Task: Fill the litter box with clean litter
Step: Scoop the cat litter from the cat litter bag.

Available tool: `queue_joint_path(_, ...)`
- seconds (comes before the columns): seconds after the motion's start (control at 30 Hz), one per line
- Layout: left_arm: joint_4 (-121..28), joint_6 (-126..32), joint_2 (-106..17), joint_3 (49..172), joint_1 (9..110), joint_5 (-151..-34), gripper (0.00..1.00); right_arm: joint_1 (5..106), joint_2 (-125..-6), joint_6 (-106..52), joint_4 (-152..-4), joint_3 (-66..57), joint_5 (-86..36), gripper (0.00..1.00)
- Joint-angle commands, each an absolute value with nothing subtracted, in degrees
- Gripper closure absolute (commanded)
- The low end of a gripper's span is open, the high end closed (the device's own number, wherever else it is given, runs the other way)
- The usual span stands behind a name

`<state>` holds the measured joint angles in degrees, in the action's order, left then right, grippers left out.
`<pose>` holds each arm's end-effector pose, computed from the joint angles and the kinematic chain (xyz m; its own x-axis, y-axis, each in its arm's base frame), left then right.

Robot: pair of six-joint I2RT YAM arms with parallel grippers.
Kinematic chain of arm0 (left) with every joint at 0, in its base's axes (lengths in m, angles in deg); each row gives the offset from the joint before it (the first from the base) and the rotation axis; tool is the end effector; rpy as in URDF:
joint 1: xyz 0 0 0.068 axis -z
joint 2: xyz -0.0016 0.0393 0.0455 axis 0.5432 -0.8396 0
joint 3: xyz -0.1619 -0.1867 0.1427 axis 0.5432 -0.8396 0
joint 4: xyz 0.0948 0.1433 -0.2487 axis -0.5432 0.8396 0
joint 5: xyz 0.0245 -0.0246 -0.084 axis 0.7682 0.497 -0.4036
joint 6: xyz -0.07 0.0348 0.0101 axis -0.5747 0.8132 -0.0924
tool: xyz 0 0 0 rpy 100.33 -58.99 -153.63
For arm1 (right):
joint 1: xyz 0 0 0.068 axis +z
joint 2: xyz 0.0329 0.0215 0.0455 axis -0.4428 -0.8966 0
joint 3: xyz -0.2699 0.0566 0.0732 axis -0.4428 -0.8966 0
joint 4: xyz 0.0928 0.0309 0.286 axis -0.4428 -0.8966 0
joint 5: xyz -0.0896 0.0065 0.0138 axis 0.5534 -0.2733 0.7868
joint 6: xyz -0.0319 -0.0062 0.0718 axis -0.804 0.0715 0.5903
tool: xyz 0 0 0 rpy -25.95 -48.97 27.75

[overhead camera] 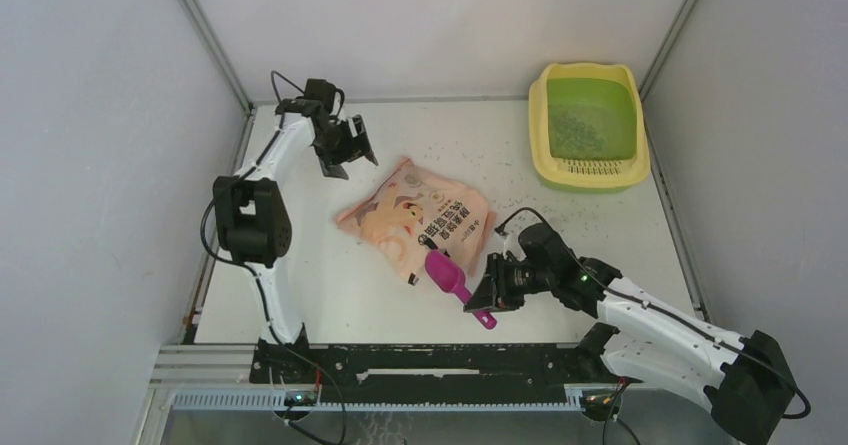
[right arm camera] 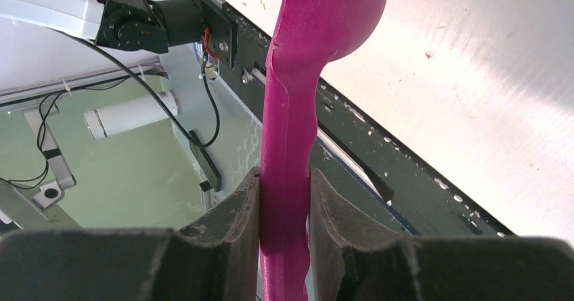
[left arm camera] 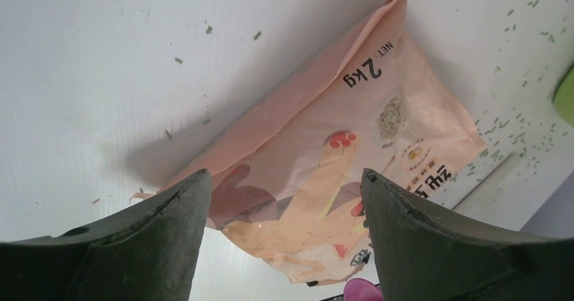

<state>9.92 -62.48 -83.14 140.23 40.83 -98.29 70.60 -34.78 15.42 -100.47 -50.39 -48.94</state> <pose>0.4760 -0.0830 0.2352 -0.9143 -0.3171 -0.2520 -0.2082 0.9016 -0.3791 0.1381 0.1850 0.1899 -0.9790 -0.0587 -0.1953 -0.1921 0.5878 0.7859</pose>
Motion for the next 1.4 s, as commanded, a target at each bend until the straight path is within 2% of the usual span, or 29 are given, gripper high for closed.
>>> queue_joint_path(0.0, 10.22, -61.87, -85.09, 144.05, 41.82, -94.68, 0.16, 71.04, -35.18, 15.69, -95.62, -49.98, -47.61, 1.00)
queue_joint_path(0.43, 9.83, -62.09, -87.36, 144.10, 42.42, -94.62, 0.16, 71.70, -31.07, 17.93, -95.02, -56.25, -47.70, 1.00)
queue_joint_path(0.73, 10.31, -61.87, -88.92, 145.87, 42.66, -94.22, 0.16, 71.72, -34.69, 18.78, -89.16, -57.13, -47.88, 1.00)
queue_joint_path(1.0, 10.33, -62.70, -90.01, 146.69, 42.57, -95.16, 0.16, 71.57, -42.31, 21.69, -78.14, -56.08, -48.22, 1.00)
queue_joint_path(1.37, 11.40, -61.96, -92.65, 147.50, 42.82, -94.15, 0.16, 70.75, -54.18, 27.31, -53.87, -54.96, -49.78, 1.00)
